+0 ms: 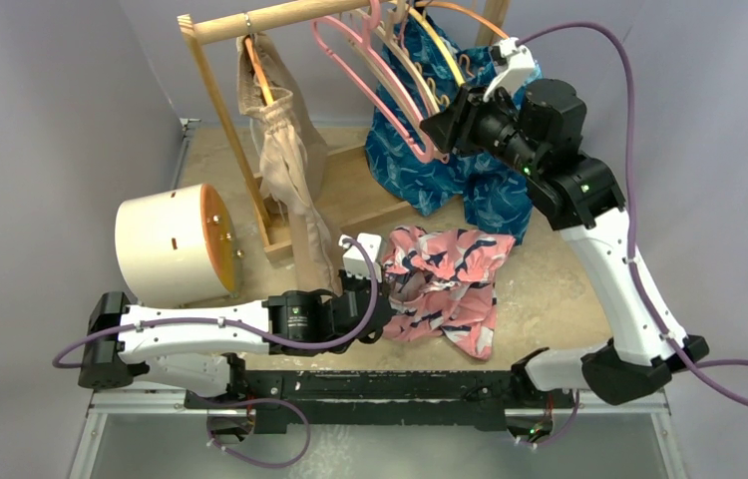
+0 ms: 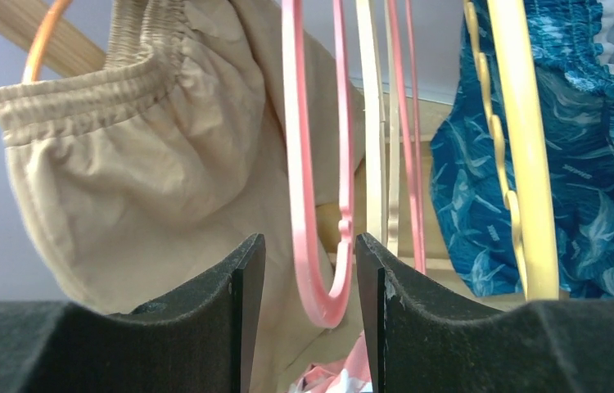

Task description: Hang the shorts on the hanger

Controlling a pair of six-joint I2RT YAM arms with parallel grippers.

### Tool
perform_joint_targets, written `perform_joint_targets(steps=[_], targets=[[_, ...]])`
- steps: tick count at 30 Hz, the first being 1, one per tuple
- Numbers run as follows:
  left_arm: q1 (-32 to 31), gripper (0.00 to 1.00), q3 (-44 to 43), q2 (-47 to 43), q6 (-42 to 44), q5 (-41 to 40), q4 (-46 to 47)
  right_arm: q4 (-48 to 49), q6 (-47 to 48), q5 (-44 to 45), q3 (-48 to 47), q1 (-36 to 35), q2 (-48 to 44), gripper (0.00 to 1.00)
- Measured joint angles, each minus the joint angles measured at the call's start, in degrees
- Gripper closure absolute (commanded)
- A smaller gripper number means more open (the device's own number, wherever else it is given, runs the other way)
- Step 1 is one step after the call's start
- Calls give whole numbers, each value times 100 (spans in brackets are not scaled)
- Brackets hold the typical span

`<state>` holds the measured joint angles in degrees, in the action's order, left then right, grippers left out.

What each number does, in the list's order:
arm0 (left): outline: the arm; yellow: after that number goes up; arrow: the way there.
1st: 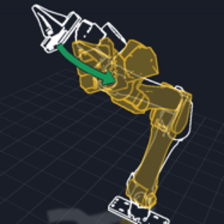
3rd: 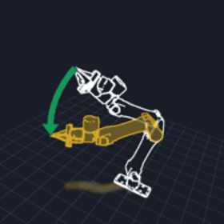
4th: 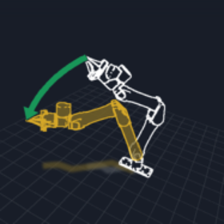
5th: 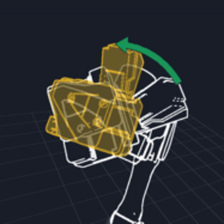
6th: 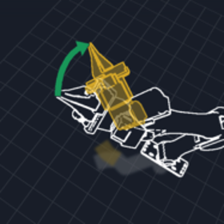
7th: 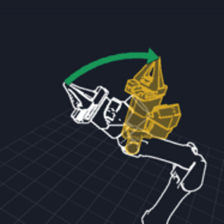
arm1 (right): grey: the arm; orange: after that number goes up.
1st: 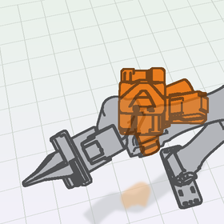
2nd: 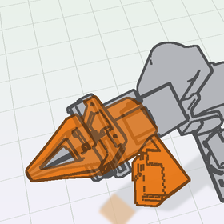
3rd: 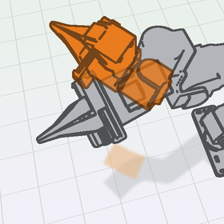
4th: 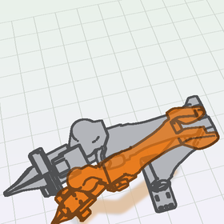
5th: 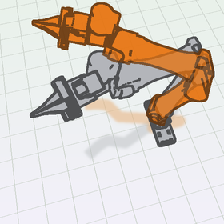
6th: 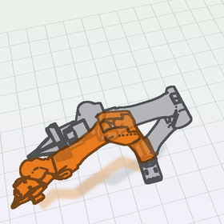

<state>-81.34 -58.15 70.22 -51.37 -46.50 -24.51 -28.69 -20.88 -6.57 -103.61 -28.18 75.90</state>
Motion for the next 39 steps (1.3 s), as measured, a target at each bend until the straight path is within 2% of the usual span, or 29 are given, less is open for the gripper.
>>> perform_joint_targets(steps=[10,18,20,23,25,33,39], targets=[[0,100,0,-50,26,-103,-114,-46,444,577,-140,-273,723,54],[0,100,-24,-50,61,-210,-280,-72,953,1080,-592,-640,1502,68],[0,100,-55,-50,59,-254,-345,2,1099,1209,-616,-754,1561,75],[24,100,-166,-50,31,-343,-509,286,1309,1309,-546,-901,1462,93],[50,100,-278,-50,-2,-407,-610,625,1414,1327,-317,-966,1237,100],[468,100,-354,-142,0,-398,-693,2059,1864,1392,1176,-1010,-24,100],[695,100,-391,-181,66,-330,-772,2435,2037,1410,1401,-1012,-24,100]])
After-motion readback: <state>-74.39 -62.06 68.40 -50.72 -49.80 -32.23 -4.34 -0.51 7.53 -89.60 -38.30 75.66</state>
